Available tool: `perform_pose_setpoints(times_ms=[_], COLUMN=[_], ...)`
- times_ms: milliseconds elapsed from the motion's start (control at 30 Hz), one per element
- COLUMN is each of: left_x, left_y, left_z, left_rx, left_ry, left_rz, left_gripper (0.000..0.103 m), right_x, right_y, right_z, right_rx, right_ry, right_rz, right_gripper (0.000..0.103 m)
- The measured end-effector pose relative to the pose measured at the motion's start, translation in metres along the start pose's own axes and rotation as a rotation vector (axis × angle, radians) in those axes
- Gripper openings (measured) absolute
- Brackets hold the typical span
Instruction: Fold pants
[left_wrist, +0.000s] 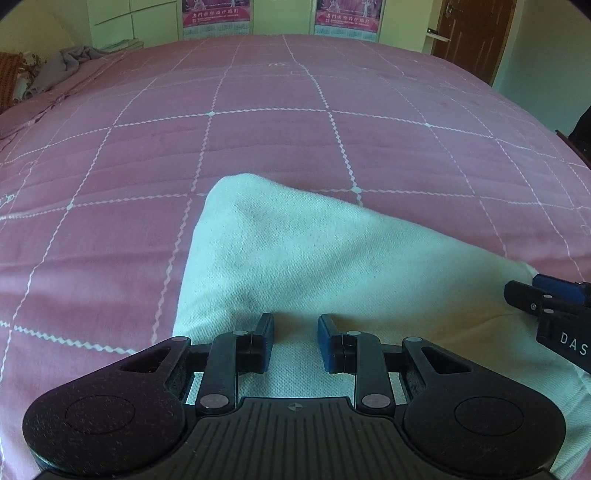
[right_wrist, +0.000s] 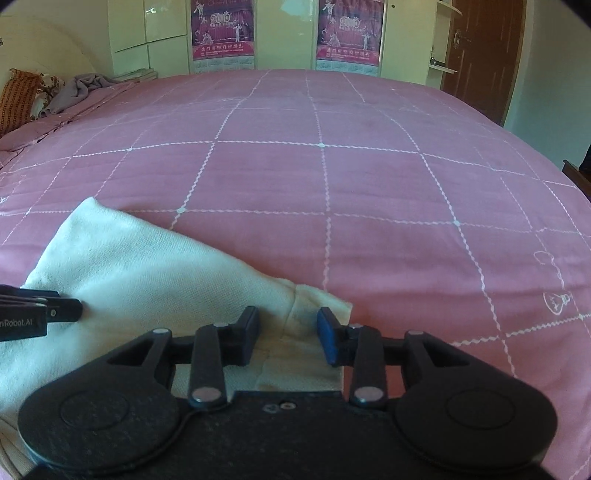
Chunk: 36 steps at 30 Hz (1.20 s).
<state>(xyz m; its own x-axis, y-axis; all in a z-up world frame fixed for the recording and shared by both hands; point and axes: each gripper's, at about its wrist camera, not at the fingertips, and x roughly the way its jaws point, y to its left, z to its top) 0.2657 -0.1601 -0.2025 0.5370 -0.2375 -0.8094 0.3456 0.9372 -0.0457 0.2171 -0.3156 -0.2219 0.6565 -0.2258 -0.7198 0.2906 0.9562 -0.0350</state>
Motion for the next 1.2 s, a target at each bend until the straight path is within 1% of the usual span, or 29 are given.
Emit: perform_pose_setpoints(times_ms=[167, 333, 467, 633, 733, 933, 1100, 1200], left_x=[0.007, 0.005, -0.005, -0.024, -0.034, -0.054, -0.072, -0.081], left_y=[-0.008, -0.008, -0.01, -0.008, -0.007, -0.007, -0.008, -0.007], left_z=[-0.001, -0.004, -0.013, -0.029, -0.038, -0.058, -0.077, -0.088], left_rx=[0.018, 0.019, 0.029, 0.044, 0.042, 0.044, 0.045, 0.041], left_ry=[-0.021, -0.03, -0.029, -0.03, -0.033, -0.036, -0.048, -0.048], left_rz=[0.028, 0.033, 0.044, 0.032, 0.028, 0.021, 0.005, -0.01], left_gripper=[0.027, 0.027, 0.027, 0.027, 0.027, 0.027, 0.027, 0.027], right_x=[0.007, 0.009, 0.007, -0.001, -0.007, -0.028, -0.055, -0.072], right_y=[0.0, 0.0, 0.002, 0.004, 0.004, 0.006, 0.011, 0.014], right_z=[-0.001, -0.002, 0.0, -0.001, -0.004, -0.018, -0.035, -0.05], right_rx=[0.002, -0.001, -0.01, -0.02, -0.014, -0.007, -0.063, -0.094], right_ry=[-0.005, -0.007, 0.005, 0.03, 0.046, 0.05, 0.027, -0.008], right_rz=[-0.004, -0.008, -0.017, -0.022, -0.018, -0.01, 0.008, 0.011], right_gripper=[0.038, 0.038, 0.038, 0.04, 0.04, 0.041, 0.041, 0.041])
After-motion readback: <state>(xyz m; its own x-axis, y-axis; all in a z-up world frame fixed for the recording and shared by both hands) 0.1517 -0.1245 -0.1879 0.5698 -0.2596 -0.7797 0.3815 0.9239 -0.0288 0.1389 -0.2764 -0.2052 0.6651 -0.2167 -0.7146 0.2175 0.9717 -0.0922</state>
